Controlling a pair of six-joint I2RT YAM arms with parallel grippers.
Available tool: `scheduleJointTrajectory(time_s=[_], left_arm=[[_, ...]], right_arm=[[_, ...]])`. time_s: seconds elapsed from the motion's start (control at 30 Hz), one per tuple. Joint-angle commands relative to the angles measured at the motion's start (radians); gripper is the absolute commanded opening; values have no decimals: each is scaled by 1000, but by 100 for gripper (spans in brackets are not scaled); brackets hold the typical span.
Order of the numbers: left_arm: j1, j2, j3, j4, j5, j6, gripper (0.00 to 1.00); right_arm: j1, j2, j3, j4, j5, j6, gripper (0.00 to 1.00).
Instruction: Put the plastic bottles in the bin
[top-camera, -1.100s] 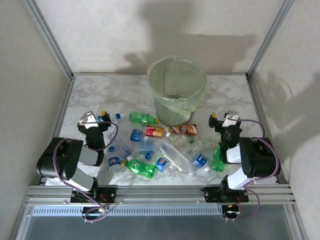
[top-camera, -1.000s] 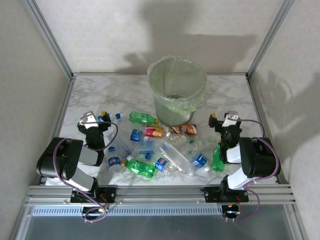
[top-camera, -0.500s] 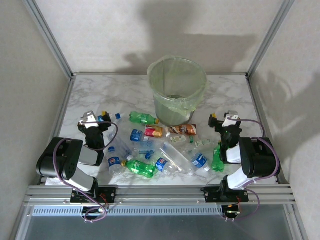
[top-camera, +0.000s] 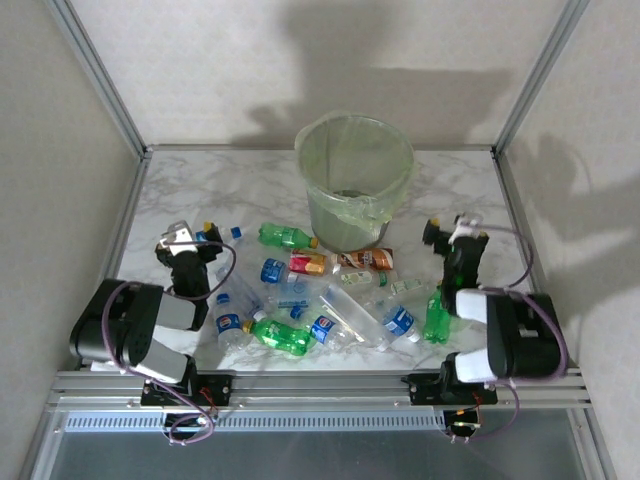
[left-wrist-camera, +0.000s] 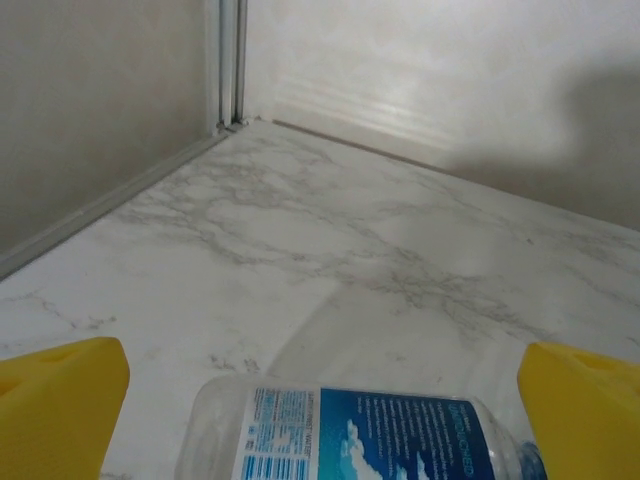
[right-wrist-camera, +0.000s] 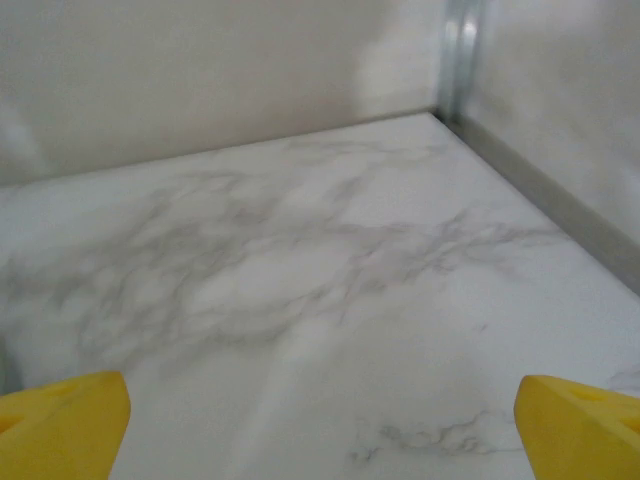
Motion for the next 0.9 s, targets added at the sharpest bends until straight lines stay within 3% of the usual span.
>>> scheduleJointTrajectory(time_s=[0.0, 0.07, 0.13, 0.27, 0.37, 0.53, 0.67, 0.87], left_arm=[[-33, -183, 252, -435, -229, -53, 99], [-31, -284, 381, -677, -282, -211, 99], [-32, -344, 496, -887, -200, -331, 100], [-119, -359, 670, -1147, -89, -481, 96], [-244, -350, 732, -1201, -99, -514, 94], [-373, -296, 829, -1250, -52, -558, 91], [-418, -264, 901, -1316, 15, -572, 87], [-520, -306, 839, -1280, 63, -571, 86]], right_arm=[[5, -217, 368, -722, 181, 381, 99], [5, -288, 365, -868, 174, 505, 99], [-34, -349, 328, -933, 94, 536, 99], [-17, -208, 551, -1336, 81, 527, 97], [45, -108, 701, -1599, 129, 524, 99], [128, -94, 779, -1836, 47, 551, 96], [215, -138, 745, -1938, 3, 637, 92], [300, -190, 571, -1984, -54, 708, 83]])
